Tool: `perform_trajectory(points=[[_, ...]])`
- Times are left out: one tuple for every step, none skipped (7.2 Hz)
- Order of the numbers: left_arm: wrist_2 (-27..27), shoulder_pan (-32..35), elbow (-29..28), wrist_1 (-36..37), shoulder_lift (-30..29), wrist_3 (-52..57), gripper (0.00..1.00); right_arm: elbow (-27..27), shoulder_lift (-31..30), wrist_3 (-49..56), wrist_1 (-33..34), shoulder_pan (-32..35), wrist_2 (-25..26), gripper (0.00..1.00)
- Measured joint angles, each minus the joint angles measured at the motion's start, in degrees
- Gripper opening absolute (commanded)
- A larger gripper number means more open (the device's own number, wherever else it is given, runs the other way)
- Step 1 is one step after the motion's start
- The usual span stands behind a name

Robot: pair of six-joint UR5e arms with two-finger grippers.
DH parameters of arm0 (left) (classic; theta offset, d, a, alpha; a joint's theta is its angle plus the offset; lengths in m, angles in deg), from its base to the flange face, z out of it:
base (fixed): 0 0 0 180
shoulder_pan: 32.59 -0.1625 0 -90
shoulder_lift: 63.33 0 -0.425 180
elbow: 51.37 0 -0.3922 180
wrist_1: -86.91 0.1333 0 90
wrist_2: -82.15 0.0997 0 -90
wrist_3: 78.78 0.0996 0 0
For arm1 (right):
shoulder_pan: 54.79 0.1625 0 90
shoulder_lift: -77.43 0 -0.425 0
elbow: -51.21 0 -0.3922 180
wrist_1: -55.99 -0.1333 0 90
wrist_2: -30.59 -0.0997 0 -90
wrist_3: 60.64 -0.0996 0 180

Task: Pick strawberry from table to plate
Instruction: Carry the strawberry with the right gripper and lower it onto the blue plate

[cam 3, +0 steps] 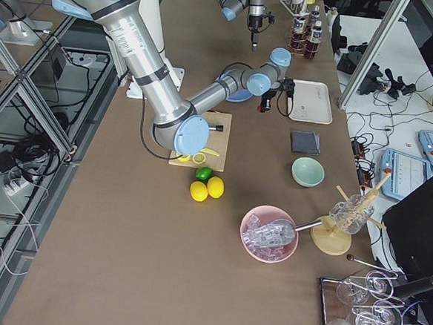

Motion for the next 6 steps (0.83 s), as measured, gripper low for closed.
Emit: perform_trajectory(points=[[-4.0,5.0,-0.5,2.4,1.8,7.0,0.83,0.9,2.0,-5.9,0.0,-3.7,2.3,0.0],[-7.2,9.5,-0.7,6.4,2.7,14.2,0.84,1.8,3.1,-10.5,-0.1,-7.8,5.4,0.0],[-9.1,12.7,-0.8,9.9,3.3,20.1,0.84,2.2,4.3,-14.2,-0.1,-11.5,8.2,0.0],[-10.0,14.8,-1.0,12.1,3.7,24.1,0.84,2.0,5.5,-17.1,-0.2,-14.3,10.8,0.0],[-10.6,16.2,-1.2,13.1,3.9,26.3,0.85,1.6,6.2,-18.8,-0.4,-16.1,13.1,0.0],[-11.0,16.8,-1.4,13.4,4.0,27.1,0.86,0.7,6.6,-19.4,-0.5,-16.9,14.4,0.0]])
